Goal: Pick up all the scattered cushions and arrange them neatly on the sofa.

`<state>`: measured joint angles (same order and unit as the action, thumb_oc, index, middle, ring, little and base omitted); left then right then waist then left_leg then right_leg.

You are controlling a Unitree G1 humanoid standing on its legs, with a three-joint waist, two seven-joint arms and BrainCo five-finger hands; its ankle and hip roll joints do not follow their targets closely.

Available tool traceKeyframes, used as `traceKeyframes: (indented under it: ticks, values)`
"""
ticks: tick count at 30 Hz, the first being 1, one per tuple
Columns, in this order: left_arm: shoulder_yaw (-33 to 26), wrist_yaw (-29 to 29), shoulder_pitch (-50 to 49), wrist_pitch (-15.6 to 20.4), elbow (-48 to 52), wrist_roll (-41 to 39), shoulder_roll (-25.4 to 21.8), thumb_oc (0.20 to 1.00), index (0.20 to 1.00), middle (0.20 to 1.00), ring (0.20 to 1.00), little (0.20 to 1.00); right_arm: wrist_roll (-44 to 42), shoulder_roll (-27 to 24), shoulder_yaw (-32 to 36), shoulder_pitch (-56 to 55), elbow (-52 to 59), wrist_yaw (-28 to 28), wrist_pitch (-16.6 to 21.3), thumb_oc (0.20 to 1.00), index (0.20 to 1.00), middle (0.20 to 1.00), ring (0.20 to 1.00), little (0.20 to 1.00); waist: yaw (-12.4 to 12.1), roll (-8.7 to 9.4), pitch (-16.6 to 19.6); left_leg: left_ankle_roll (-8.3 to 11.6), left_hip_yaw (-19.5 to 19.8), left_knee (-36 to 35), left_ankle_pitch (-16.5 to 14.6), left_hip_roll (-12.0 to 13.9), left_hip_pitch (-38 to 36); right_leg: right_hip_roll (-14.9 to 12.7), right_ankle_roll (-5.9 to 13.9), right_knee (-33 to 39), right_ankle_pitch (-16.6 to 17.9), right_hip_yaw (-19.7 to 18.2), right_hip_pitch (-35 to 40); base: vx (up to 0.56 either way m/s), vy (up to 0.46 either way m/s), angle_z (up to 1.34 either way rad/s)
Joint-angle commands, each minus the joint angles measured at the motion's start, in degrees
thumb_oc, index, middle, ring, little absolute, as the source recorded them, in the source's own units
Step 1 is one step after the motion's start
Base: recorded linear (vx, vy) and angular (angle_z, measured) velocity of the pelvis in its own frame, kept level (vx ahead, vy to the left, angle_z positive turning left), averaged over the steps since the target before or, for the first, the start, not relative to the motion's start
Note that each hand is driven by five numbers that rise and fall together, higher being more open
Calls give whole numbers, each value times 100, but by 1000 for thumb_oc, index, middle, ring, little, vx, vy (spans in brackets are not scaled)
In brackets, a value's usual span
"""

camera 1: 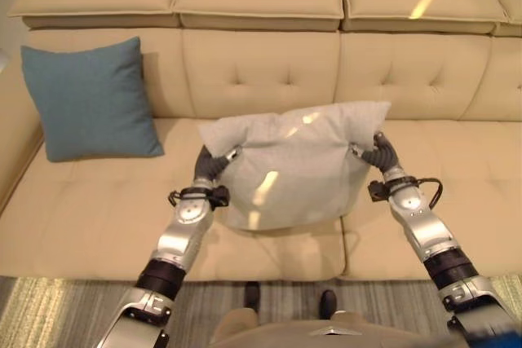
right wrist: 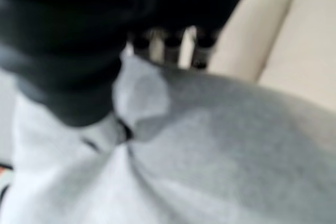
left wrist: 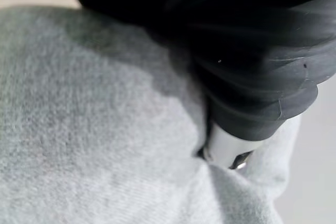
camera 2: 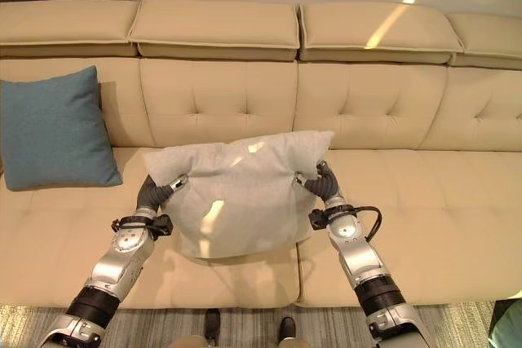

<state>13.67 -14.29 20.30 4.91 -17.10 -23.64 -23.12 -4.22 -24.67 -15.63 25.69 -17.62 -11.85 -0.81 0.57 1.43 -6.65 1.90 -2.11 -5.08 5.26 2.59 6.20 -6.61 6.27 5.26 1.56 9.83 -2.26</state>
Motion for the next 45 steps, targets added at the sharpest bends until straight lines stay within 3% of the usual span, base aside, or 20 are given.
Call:
traceKeyframes:
  ticks: [1,9,19,26,41,42,43,44,45]
  values:
    - [392,-188,1664,791,87,-119,-67,200,200,200,200,200,-84,131,-403,1553,209,-359,585,200,200,200,200,200,-10,182,-11,259,136,426,-831,134,-90,-13,216,-93,16,-111,-367,-177,-33,3]
    - [1083,-633,3920,1089,-1080,-370,-595,200,200,200,200,200,-253,-193,-1026,3942,-989,-947,595,200,200,200,200,200,73,135,-86,355,234,486,-459,25,1123,30,293,-224,302,-150,-1533,-112,-28,2]
    - [1783,-640,5529,1196,-2464,-713,-830,200,200,200,200,200,-441,-370,-1664,5201,-2063,-1268,726,200,200,200,200,200,119,-32,44,563,197,8,26,-53,1726,114,418,-46,529,-78,-2206,-15,-3,1]
    - [2110,-538,5933,1199,-2808,-722,-1009,200,200,200,200,200,-424,-432,-1945,5413,-2279,-1301,760,200,200,200,200,200,145,-77,162,631,196,8,146,-88,2176,153,472,-26,620,-59,-2698,-1,-2,0]
    - [2120,-546,5899,1170,-3204,-774,-985,200,200,200,200,200,-266,-646,-2474,5626,-2884,-1176,668,200,200,200,200,200,87,-59,221,672,289,8,321,-84,2881,166,527,-26,759,-56,-3471,1,2,-4]
    - [2103,-552,5909,1170,-3252,-787,-1000,485,485,485,485,485,-257,-693,-2503,5667,-2945,-1170,653,413,413,413,413,413,74,-53,213,675,310,8,340,-87,2923,163,531,-26,760,-44,-3503,0,0,0]
    - [2102,-551,5911,1170,-3254,-787,-1000,485,485,485,485,485,-258,-693,-2505,5670,-2948,-1170,655,413,413,413,413,413,75,-55,214,675,311,8,341,-87,2926,163,531,-26,760,-43,-3505,3,4,19]
    - [2099,-565,5939,1150,-3399,-778,-993,856,856,856,856,856,-214,-728,-2594,5734,-3096,-1164,624,592,592,592,592,592,59,-50,197,678,318,8,355,-94,2962,162,530,-26,763,-43,-3551,1,10,14]
    - [2108,-564,5978,1122,-3513,-749,-995,1000,1000,1000,1000,1000,-193,-751,-2663,5813,-3192,-1159,608,1000,1000,1000,1000,1000,52,-45,184,678,335,8,367,-99,2987,168,526,-26,766,-36,-3581,1,15,11]
